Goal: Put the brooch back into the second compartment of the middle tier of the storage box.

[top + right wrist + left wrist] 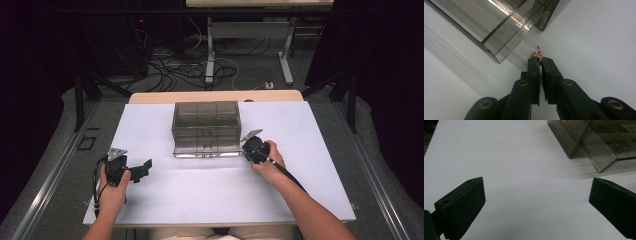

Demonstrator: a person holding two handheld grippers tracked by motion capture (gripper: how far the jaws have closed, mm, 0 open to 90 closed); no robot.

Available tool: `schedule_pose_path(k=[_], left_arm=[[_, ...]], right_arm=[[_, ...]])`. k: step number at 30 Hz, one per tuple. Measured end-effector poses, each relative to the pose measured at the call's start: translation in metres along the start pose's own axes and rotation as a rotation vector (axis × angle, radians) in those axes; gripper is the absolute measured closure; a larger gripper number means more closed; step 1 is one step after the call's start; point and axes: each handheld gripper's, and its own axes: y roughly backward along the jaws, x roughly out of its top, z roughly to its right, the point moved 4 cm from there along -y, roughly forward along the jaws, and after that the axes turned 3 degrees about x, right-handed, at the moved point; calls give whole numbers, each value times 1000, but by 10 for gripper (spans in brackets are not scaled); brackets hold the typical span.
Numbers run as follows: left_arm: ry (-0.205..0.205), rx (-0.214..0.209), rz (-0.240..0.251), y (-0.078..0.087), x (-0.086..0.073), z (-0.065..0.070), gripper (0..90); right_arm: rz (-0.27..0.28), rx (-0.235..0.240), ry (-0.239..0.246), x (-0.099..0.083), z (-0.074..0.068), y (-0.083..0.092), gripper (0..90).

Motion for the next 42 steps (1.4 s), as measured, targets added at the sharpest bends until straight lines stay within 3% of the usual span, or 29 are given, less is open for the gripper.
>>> schedule_pose_path(k=[15,17,18,19,20,24,27,28,32,33,42], left_arm=[[-1,0,0,0,0,0,7],[-1,0,0,0,0,0,7],[-1,0,0,0,0,0,7],[-1,0,0,0,0,0,7],[-1,0,0,0,0,0,7],[-1,0,1,0,0,0,7],[-1,0,1,0,0,0,7],[5,-4,1,-1,0,1,7],[-2,-1,0,-1,0,0,7],[0,2,5,-1,0,0,7],[-2,-2,-2,-1,0,0,7]], right_arm=[[-5,1,6,0,-1,0,894],[-4,0,-16,0,-1,0,896],[-30,-9,8,0,1,2,896],[22,-3,0,1,1,-2,897],[-5,-10,1,0,1,0,897],[-4,-11,-6,0,2,0,898],[3,-1,-47,0,0,0,898],[1,-4,-23,0,2,0,898],[-11,1,-41,0,2,1,898],[9,0,-44,0,3,1,898],[32,42,-158,-2,5,2,898]])
